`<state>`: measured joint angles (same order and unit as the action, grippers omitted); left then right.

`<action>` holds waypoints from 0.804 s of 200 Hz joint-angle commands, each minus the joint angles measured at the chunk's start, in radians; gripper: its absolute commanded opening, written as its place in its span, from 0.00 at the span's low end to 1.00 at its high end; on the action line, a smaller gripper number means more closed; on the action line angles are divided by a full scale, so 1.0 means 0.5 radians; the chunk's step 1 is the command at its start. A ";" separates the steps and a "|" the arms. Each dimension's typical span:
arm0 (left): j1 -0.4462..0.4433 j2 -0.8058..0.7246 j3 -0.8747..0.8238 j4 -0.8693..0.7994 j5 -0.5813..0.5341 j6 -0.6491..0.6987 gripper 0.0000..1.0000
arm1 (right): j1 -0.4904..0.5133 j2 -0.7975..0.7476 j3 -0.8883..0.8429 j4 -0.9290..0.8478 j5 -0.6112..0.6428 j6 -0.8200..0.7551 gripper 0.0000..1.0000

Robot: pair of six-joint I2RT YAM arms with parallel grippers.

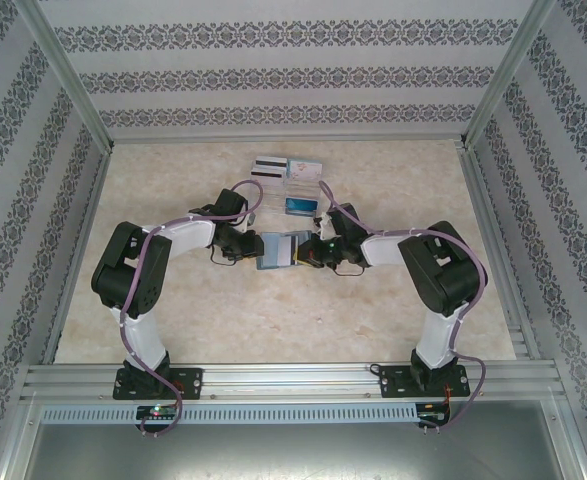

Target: Put the credit cards into the card holder

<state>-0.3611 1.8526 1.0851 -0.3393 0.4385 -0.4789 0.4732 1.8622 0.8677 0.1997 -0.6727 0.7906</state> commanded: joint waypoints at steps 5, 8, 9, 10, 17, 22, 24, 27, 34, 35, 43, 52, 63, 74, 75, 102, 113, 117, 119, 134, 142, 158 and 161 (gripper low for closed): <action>-0.072 0.051 -0.004 0.008 0.027 -0.007 0.27 | -0.016 0.020 0.013 -0.012 0.017 -0.001 0.00; -0.073 0.051 0.000 0.005 0.024 -0.004 0.27 | -0.021 0.014 0.006 -0.010 0.022 -0.001 0.00; -0.073 0.051 0.001 0.004 0.025 -0.003 0.27 | -0.022 0.012 0.004 -0.010 0.024 -0.001 0.00; -0.074 0.052 0.001 0.001 0.023 -0.001 0.27 | -0.024 0.011 0.002 -0.010 0.027 -0.001 0.00; -0.075 0.053 0.005 -0.005 0.018 0.002 0.27 | -0.032 0.000 -0.009 -0.012 0.024 -0.015 0.00; -0.075 0.056 0.012 -0.008 0.017 0.006 0.27 | -0.040 0.000 -0.006 -0.032 0.020 -0.038 0.00; -0.074 0.057 0.014 -0.008 0.017 0.007 0.27 | -0.045 0.000 -0.005 -0.043 0.019 -0.048 0.00; -0.073 0.059 0.015 -0.009 0.021 0.007 0.27 | -0.051 -0.001 -0.005 -0.055 0.020 -0.059 0.00; -0.073 0.068 0.022 -0.009 0.028 0.008 0.27 | -0.066 0.002 -0.003 -0.067 0.015 -0.088 0.00; -0.073 0.070 0.023 -0.009 0.028 0.009 0.27 | -0.069 0.002 -0.001 -0.069 0.013 -0.092 0.00; -0.073 0.076 0.032 -0.010 0.033 0.012 0.27 | -0.085 0.012 0.020 -0.107 -0.008 -0.129 0.00; -0.075 0.089 0.042 -0.017 0.037 0.015 0.27 | -0.099 0.021 0.042 -0.153 -0.017 -0.174 0.00; -0.073 0.088 0.046 -0.027 0.035 0.019 0.27 | -0.108 0.013 0.063 -0.230 0.011 -0.235 0.00; -0.073 0.080 0.040 -0.027 0.032 0.019 0.27 | -0.110 0.004 0.083 -0.297 0.028 -0.283 0.00; -0.074 0.077 0.041 -0.027 0.031 0.018 0.27 | -0.109 0.004 0.085 -0.302 0.029 -0.288 0.00; -0.074 0.077 0.033 -0.021 0.027 0.013 0.27 | -0.106 0.011 0.100 -0.325 0.032 -0.306 0.00; -0.073 0.074 0.031 -0.018 0.027 0.009 0.27 | -0.100 0.018 0.112 -0.344 0.049 -0.325 0.00; -0.073 0.072 0.032 -0.018 0.025 0.007 0.27 | -0.100 0.021 0.119 -0.359 0.053 -0.337 0.00; -0.073 0.074 0.031 -0.018 0.027 0.006 0.27 | -0.100 0.021 0.121 -0.365 0.054 -0.344 0.00; -0.073 0.070 0.030 -0.027 0.025 0.010 0.27 | -0.106 0.027 0.142 -0.409 0.066 -0.380 0.00; -0.073 0.066 0.028 -0.027 0.024 0.012 0.27 | -0.109 0.025 0.142 -0.423 0.067 -0.392 0.00; -0.072 0.064 0.028 -0.027 0.023 0.013 0.27 | -0.112 0.013 0.145 -0.465 0.095 -0.426 0.00; -0.072 0.065 0.028 -0.027 0.025 0.013 0.27 | -0.112 0.012 0.143 -0.469 0.103 -0.430 0.00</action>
<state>-0.3668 1.8565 1.0927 -0.3439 0.4347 -0.4786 0.4225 1.8622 0.9287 0.0490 -0.6731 0.6319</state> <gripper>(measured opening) 0.271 0.060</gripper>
